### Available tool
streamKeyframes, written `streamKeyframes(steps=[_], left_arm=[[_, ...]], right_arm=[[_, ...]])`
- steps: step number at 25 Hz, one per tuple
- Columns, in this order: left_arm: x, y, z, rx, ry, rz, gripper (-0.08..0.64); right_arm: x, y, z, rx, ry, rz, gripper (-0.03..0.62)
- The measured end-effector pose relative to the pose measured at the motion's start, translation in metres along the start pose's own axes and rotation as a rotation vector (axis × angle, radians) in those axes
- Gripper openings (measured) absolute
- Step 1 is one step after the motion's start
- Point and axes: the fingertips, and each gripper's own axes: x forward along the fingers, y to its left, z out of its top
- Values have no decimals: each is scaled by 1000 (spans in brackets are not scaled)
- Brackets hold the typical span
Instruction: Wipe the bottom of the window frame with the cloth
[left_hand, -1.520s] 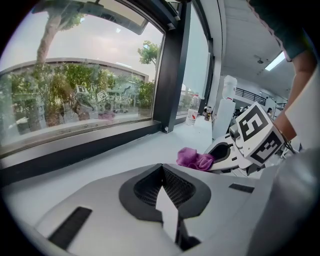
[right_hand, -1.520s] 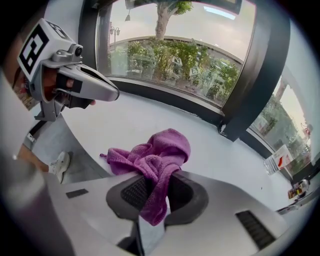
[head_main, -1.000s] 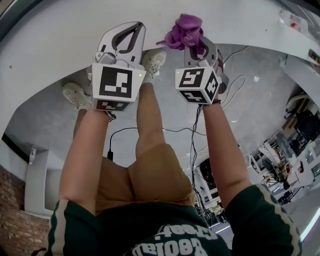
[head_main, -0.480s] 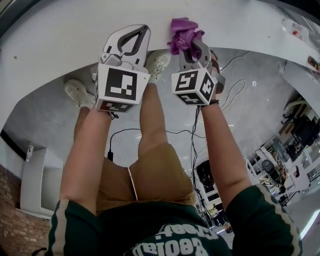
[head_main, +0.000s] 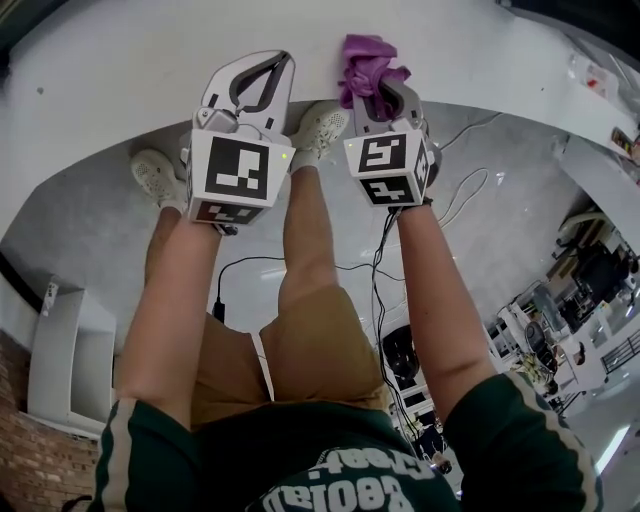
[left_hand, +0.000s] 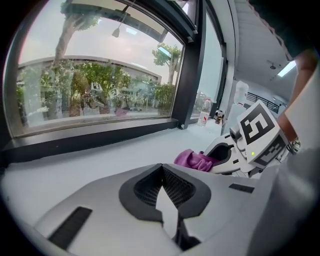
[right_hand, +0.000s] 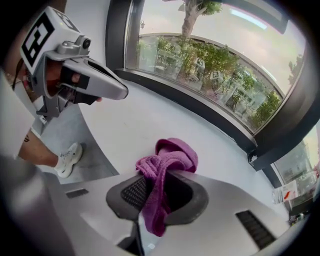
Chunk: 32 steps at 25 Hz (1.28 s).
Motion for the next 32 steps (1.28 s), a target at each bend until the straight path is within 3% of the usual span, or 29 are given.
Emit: streamKeyframes(steps=[14, 32], left_arm=[[-22, 28, -22, -23, 6, 30, 8], [-76, 87, -49, -74, -11, 110, 8]], right_arm=[[12, 32, 32, 37, -43, 40, 78], [22, 98, 86, -21, -74, 102, 78]])
